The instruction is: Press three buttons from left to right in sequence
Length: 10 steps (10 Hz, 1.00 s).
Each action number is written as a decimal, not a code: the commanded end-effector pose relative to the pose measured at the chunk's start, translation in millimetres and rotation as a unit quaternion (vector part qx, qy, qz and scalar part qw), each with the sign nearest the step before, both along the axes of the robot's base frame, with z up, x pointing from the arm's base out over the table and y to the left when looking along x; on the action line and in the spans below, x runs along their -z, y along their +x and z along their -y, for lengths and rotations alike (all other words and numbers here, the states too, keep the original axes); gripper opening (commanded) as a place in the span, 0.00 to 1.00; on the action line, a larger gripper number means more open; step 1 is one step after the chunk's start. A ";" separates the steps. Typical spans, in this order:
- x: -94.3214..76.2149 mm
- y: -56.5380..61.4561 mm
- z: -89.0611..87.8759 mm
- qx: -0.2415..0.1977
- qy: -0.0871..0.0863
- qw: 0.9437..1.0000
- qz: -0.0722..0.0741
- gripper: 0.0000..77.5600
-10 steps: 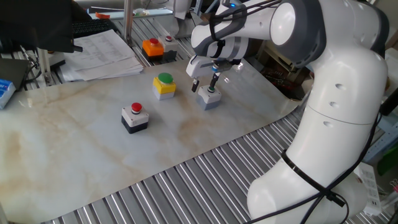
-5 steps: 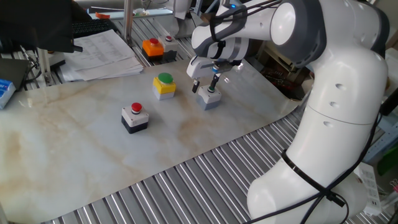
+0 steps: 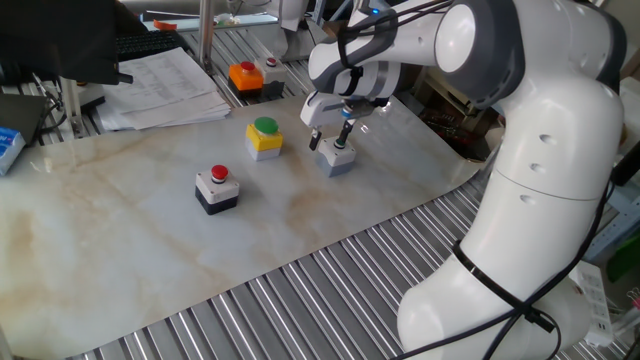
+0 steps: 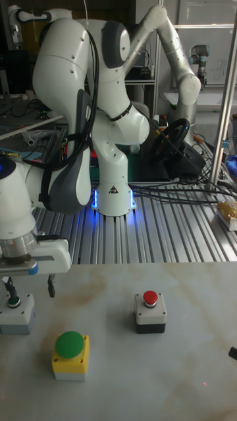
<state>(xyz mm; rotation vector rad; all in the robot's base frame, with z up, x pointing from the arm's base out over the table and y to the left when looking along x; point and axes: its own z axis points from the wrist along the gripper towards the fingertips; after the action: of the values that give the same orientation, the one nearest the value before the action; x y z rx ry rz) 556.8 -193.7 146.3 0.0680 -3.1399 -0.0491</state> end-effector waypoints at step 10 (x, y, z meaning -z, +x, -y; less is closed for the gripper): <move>0.9 4.3 2.1 0.005 -0.001 1.000 0.001 1.00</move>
<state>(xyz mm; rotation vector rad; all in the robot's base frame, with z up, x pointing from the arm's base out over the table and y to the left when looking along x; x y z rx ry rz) 559.8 -194.9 143.6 0.0545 -3.1394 -0.0483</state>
